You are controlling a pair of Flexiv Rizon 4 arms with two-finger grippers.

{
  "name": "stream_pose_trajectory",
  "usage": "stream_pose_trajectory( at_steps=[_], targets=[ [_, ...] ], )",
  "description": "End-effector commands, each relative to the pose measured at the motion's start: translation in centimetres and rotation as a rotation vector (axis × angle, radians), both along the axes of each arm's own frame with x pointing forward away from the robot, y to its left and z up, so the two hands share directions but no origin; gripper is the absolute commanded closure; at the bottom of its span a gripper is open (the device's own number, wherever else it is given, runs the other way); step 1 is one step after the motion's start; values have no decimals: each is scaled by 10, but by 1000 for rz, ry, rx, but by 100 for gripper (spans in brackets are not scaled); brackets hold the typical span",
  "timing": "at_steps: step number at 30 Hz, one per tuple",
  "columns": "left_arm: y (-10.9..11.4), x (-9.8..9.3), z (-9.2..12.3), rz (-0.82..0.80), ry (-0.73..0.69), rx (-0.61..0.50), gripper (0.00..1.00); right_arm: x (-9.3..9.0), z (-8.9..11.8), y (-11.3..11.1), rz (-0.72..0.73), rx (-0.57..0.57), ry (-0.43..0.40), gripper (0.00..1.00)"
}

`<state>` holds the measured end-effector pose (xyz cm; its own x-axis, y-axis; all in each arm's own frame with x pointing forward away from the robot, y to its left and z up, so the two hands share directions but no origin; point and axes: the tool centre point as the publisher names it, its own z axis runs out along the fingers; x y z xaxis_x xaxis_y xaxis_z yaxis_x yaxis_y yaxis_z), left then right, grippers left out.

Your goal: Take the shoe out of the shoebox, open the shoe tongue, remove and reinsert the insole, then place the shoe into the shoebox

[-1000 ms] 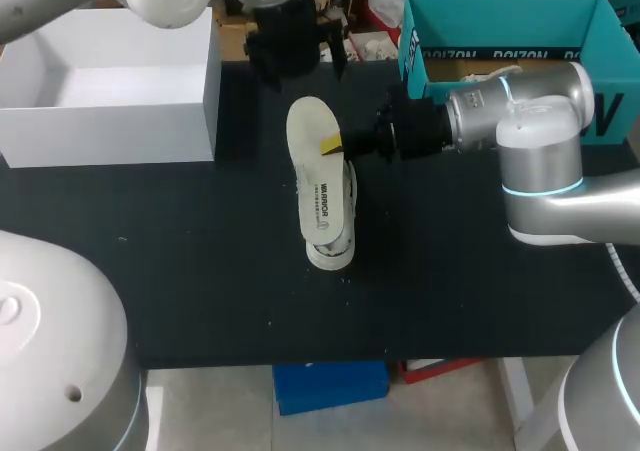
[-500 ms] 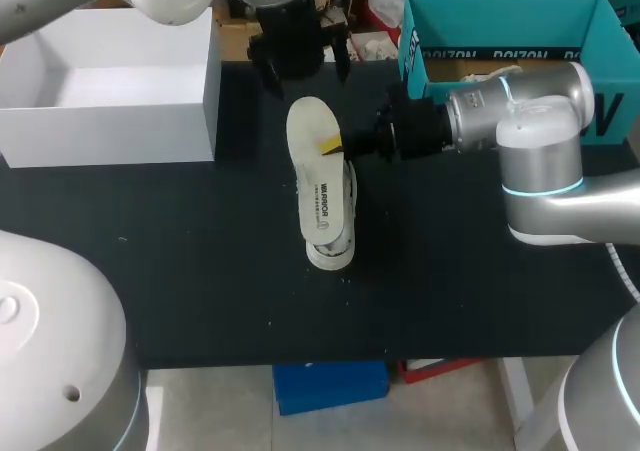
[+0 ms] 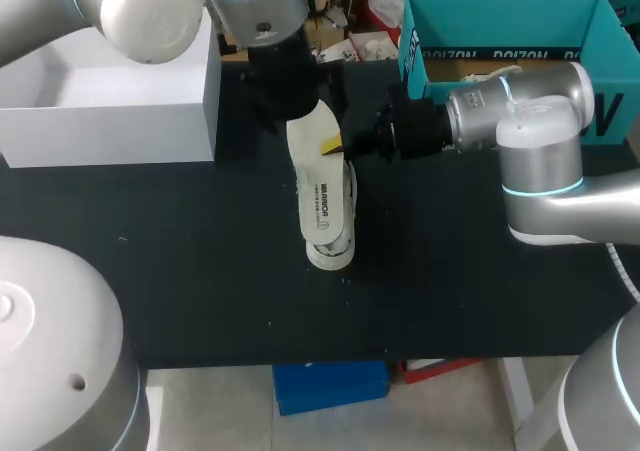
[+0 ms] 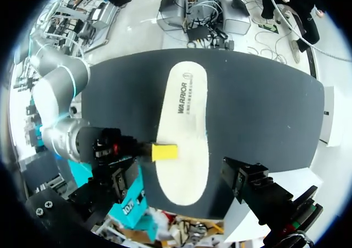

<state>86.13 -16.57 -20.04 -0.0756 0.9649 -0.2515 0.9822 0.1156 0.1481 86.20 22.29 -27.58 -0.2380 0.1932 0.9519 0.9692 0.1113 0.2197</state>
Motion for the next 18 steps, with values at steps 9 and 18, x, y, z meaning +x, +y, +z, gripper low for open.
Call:
stream_pose_trajectory(
  at_steps=[9,18],
  targets=[
    [7,-55,-9,-9,-11,10,0,0,-1,1,-1,1,0,100],
    [6,-81,-14,-37,8,14,0,0,-1,1,-1,1,0,100]
  ],
)
